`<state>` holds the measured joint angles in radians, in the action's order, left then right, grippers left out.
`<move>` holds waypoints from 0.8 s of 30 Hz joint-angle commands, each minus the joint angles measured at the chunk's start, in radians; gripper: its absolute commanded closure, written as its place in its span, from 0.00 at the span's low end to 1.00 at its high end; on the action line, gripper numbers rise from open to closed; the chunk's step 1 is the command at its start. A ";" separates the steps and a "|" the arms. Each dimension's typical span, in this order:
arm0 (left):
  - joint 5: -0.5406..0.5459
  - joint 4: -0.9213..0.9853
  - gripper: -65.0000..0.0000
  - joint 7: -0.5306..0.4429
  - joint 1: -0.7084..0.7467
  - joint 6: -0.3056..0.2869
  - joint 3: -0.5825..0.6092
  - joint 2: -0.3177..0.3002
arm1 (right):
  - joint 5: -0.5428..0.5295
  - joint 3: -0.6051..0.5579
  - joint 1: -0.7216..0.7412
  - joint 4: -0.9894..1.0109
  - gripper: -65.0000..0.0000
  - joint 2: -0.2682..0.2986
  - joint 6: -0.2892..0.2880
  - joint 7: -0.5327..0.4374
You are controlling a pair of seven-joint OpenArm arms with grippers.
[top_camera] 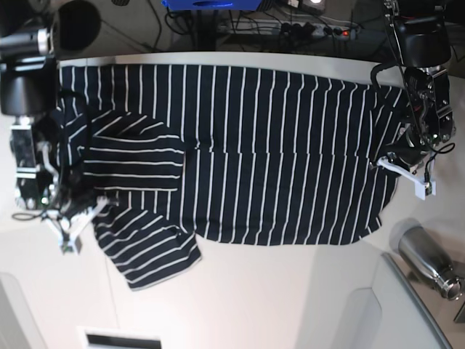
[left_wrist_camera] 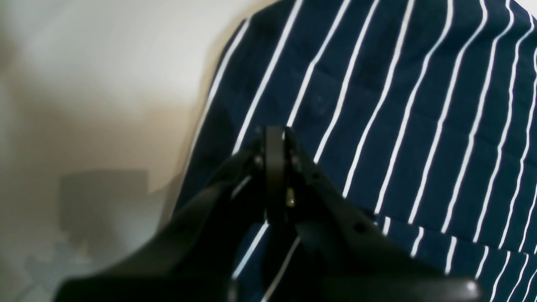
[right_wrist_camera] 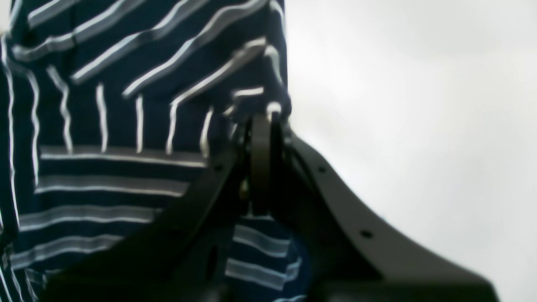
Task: Layout the t-shirt on the table in an organized manner, then fold the t-shirt properly
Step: 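Fold the grasped shirt side with the right gripper toward the shirt's middle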
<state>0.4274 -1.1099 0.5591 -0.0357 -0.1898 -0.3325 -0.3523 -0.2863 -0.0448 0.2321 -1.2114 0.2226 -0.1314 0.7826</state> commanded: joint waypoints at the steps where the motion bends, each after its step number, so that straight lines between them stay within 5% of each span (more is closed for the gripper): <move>1: 0.011 -0.014 1.00 -0.021 -0.016 -0.003 -0.004 -0.020 | -0.015 0.023 0.003 -0.069 0.99 0.001 -0.006 -0.007; 12: 0.011 -0.012 1.00 -0.021 -0.016 -0.003 -0.004 -0.020 | -0.015 0.124 -0.271 -0.411 0.96 -0.108 -0.006 0.073; 14: 0.011 -0.012 1.00 -0.021 -0.016 -0.003 -0.004 -0.020 | -0.015 0.122 -0.296 -0.407 0.88 -0.128 -0.004 0.073; 19: 0.011 -0.012 1.00 -0.021 -0.017 -0.003 -0.004 -0.023 | -0.015 0.124 -0.320 -0.400 0.44 -0.162 -0.004 0.073; 24: 0.011 -0.012 1.00 -0.021 -0.016 -0.003 -0.012 -0.027 | -0.015 0.156 -0.302 -0.480 0.38 -0.164 -0.004 0.074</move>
<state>0.4278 -1.1080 0.5575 -0.0364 -0.1898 -0.3374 -0.3599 -0.2993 0.1070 -0.0917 -1.6726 0.0525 -0.1360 0.8783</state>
